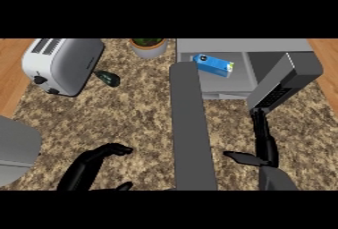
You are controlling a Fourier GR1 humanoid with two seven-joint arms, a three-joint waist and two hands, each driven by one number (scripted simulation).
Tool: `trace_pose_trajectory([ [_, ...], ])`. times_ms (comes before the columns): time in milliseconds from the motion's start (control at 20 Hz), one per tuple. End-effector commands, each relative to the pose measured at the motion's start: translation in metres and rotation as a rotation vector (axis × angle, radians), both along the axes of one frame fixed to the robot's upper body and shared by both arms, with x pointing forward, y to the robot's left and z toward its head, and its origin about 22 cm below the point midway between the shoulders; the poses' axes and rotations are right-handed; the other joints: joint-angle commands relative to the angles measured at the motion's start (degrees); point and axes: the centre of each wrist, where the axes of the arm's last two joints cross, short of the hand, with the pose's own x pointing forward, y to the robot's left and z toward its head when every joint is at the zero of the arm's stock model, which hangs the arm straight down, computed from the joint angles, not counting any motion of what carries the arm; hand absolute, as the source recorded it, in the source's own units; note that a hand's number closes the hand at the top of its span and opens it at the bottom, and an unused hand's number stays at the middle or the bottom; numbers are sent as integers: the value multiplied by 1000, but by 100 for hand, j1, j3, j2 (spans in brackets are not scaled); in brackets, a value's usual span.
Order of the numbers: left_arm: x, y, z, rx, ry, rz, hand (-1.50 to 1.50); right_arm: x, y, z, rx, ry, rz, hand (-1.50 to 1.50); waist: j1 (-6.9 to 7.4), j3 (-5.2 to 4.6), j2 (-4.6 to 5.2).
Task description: Pick up the milk, place it into the microwave and close the microwave
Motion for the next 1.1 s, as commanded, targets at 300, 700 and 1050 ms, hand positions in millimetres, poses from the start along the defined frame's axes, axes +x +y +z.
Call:
trace_pose_trajectory([
  [300,19,-13,-4,236,-15,-157,150,-48,-31,12,51,-124,48,-150,-88,-9,-13],
  [700,17,-65,-34,334,22,-354,150,-97,-42,46,52,-131,36,-150,-59,-9,7],
  [1050,32,-135,-47,348,4,-402,150,-128,-52,94,38,-190,30,-150,-61,-5,29],
])
